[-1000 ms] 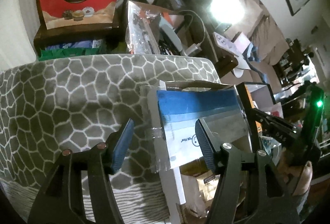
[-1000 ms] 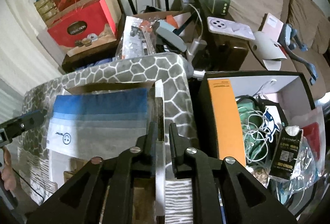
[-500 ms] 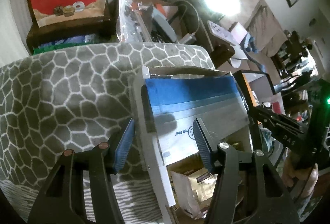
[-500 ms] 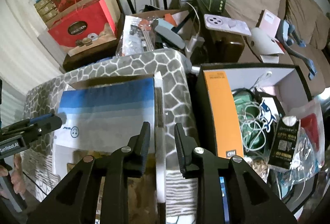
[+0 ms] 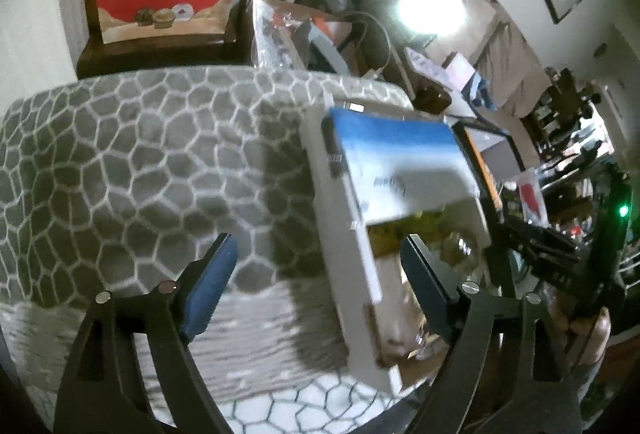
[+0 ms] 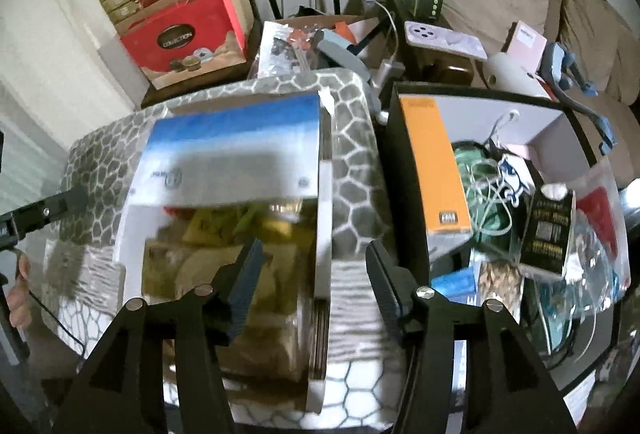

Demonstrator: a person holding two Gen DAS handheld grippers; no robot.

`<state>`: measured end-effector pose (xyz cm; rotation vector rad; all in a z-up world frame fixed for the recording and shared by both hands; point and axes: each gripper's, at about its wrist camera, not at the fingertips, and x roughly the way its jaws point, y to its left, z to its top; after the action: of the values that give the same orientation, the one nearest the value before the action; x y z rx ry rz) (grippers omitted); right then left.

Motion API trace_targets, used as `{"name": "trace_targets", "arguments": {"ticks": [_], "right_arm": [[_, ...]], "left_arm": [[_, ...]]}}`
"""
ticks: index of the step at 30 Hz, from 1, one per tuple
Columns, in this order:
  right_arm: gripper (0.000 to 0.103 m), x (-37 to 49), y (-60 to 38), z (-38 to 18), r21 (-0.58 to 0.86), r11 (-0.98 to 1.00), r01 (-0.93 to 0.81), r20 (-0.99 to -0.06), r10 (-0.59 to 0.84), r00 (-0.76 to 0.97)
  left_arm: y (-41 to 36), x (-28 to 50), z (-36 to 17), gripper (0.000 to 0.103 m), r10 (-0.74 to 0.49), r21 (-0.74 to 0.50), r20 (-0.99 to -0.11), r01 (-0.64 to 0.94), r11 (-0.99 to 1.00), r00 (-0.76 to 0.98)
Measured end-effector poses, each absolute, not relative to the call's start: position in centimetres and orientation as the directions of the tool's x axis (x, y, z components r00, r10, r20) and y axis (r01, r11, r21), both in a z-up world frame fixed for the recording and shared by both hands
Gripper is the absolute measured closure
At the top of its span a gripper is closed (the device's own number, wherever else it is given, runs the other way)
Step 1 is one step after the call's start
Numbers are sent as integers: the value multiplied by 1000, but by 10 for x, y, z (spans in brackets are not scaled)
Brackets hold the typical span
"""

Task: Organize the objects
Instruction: 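Lower the zip bag upright into the box and open the left tool, then grasp the box's side wall with the right tool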

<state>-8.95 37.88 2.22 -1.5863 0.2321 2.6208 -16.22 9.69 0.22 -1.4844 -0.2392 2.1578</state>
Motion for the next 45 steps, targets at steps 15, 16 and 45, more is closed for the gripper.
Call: {"name": "trace_targets", "arguments": {"ticks": [15,16,45], "right_arm": [[46,-54,375,9,86,-978,-188,-852,25,-523],[46,-50,373,9,84,-978,-188,-844,31,-536],[30,-9,326,17,38,-980,-196,-765,98,-637]], "left_arm": [[82,-101,7,7,389,-270,-812,-312,-911,-435],[81,-97,9,7,381,-261,-806,-307,-915,-453],[62,-58,26,0,327,-204,-731,-266,-942,-599]]}}
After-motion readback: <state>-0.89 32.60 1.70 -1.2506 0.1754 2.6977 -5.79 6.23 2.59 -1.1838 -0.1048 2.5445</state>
